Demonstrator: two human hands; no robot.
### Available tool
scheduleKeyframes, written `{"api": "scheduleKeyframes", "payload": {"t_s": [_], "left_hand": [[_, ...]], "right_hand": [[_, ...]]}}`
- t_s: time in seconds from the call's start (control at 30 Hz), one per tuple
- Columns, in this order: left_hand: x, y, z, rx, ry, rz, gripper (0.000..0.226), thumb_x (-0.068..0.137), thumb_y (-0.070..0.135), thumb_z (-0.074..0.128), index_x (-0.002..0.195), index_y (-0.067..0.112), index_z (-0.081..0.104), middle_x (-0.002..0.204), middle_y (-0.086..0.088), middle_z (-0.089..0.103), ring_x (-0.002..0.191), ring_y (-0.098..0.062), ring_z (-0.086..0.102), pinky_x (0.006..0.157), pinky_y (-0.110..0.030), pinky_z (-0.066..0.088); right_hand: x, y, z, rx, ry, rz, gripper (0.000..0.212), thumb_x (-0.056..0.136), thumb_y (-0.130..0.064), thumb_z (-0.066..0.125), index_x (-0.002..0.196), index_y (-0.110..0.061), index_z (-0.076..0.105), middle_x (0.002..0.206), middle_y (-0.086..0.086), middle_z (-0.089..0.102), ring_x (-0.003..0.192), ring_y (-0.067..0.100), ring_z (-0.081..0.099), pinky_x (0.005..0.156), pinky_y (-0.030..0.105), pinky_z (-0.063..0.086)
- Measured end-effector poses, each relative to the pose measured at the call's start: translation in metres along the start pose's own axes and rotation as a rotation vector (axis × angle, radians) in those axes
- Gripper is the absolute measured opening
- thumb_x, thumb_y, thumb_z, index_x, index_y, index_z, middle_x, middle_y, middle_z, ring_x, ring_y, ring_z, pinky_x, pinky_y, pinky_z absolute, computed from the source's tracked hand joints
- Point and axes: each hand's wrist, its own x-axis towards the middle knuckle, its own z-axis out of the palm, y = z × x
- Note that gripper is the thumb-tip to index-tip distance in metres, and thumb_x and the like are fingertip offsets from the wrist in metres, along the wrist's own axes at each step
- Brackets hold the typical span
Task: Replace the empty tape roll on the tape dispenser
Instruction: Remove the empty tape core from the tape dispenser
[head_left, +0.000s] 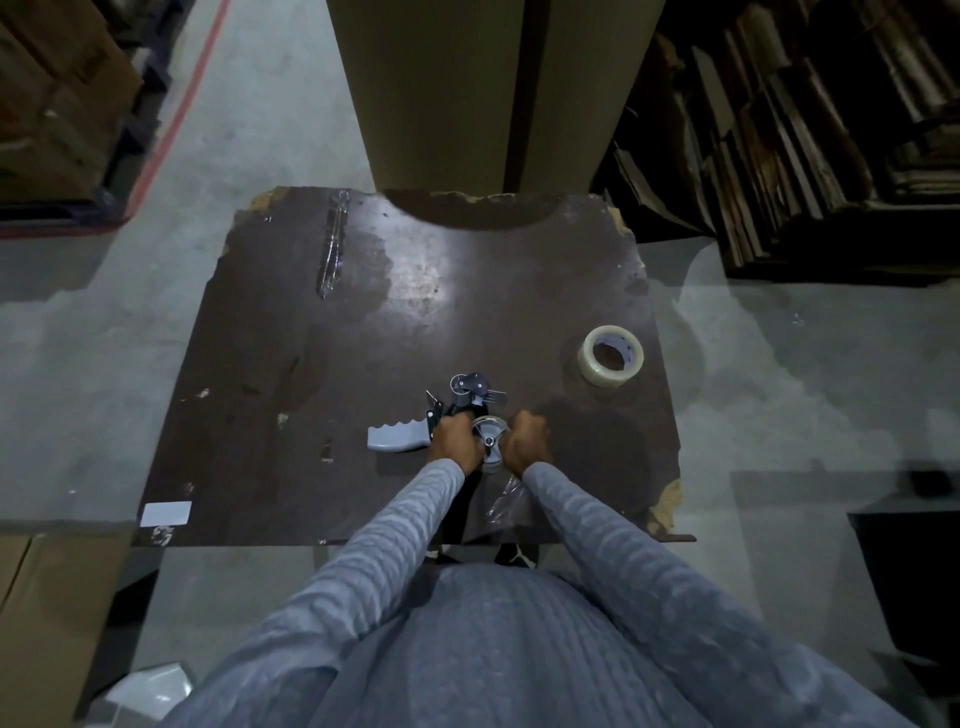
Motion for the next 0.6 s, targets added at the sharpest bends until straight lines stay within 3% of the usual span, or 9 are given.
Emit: {"api": "scheduleKeyframes", "payload": {"t_s": [0.6], "left_hand": [[-0.0047,-0.0038,-0.0005,0.006,-0.023,-0.005,0.036,0.091,0.015,0.06,0.125,0.005,0.061,0.127,-0.025,0.064,0.118,-0.043,0.061,0.1,-0.046,0.052]], "right_hand": [[-0.0061,0.0026,-0.0033,-0.028,-0.032,-0.013,0.028,0.092,-0.012,0.055,0.113,-0.002,0.071,0.116,0.024,0.07,0.11,0.042,0.067,0.091,0.04,0.055]]}}
